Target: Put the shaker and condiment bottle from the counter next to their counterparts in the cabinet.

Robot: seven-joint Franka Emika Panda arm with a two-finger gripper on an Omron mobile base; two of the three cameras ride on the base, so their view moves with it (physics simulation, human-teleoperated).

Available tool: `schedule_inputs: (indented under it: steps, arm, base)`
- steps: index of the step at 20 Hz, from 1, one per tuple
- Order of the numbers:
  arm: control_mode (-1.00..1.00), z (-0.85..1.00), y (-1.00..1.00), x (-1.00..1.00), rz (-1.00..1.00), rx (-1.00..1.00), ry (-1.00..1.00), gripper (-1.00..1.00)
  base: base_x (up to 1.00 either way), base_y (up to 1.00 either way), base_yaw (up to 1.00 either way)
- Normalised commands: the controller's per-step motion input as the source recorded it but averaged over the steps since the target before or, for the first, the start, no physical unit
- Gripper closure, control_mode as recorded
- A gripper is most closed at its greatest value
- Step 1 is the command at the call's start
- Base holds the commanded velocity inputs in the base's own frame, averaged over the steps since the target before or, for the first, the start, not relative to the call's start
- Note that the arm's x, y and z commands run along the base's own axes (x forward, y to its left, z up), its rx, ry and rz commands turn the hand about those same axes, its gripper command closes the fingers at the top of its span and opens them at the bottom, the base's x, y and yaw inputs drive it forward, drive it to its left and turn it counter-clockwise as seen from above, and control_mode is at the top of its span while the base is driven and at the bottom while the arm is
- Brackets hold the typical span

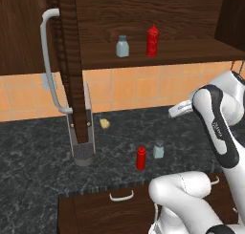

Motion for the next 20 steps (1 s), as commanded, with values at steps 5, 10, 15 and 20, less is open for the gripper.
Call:
schedule_inputs:
  steps: [5, 10, 15, 20]
  arm:
    - [-1.0, -0.11, -0.12, -0.03, 0.09, 0.05, -0.1, -1.0]
    - [-1.0, -0.38, -0.24, 0.01, 0.16, 0.0, -0.02, -1.0]
    - [-1.0, -0.46, -0.25, 0.05, 0.12, 0.02, 0.01, -1.0]
    - [-1.0, -0.4, -0.17, 0.0, 0.1, 0.01, -0.09, -1.0]
  base:
    - [0.0, 0.0, 0.0]
    - [0.0, 0.0, 0.0]
    - [0.0, 0.0, 0.0]
    - [0.0, 0.0, 0.0]
